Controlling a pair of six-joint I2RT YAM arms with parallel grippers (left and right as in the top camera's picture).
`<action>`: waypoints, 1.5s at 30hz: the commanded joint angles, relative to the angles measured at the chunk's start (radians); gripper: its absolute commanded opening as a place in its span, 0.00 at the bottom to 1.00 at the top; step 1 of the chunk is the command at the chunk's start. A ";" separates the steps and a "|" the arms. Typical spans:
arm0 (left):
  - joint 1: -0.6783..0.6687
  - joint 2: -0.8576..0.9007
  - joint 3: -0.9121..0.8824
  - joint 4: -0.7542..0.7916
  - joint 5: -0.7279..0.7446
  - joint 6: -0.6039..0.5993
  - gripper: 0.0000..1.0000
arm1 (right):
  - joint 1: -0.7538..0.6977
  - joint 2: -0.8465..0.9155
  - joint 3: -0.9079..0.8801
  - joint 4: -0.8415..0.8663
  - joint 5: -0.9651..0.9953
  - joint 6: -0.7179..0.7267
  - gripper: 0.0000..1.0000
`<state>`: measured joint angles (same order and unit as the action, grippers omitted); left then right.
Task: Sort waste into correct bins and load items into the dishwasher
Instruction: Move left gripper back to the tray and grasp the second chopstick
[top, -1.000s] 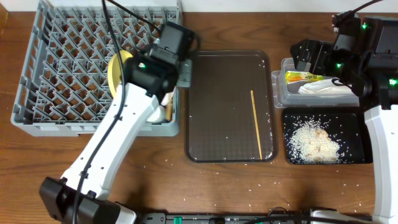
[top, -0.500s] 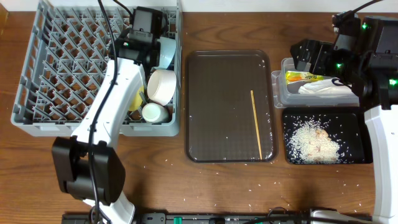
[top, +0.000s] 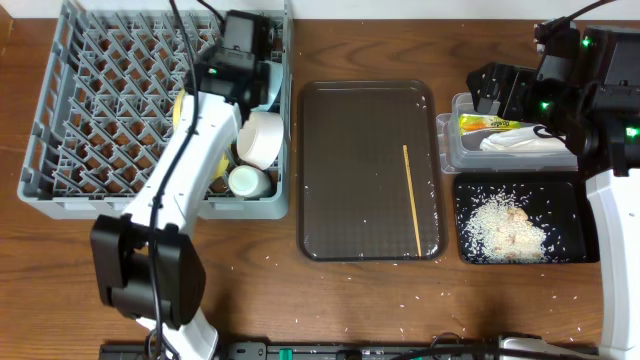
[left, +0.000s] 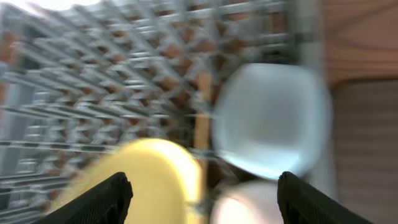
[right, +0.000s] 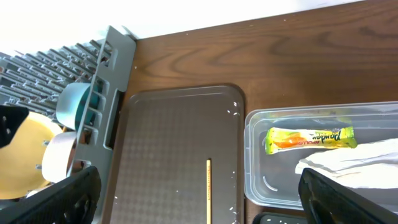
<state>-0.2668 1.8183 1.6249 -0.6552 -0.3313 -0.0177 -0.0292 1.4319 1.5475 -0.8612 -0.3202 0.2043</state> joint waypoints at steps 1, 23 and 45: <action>-0.066 -0.080 0.026 -0.035 0.201 -0.171 0.75 | 0.004 0.002 0.003 0.000 0.002 -0.003 0.99; -0.520 0.316 0.011 0.084 0.340 -0.687 0.73 | 0.004 0.002 0.003 0.000 0.002 -0.003 0.99; -0.584 0.432 0.011 0.149 0.286 -0.603 0.39 | 0.004 0.002 0.003 0.000 0.002 -0.003 0.99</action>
<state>-0.8528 2.2265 1.6329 -0.4835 -0.0185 -0.6258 -0.0292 1.4319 1.5475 -0.8608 -0.3202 0.2043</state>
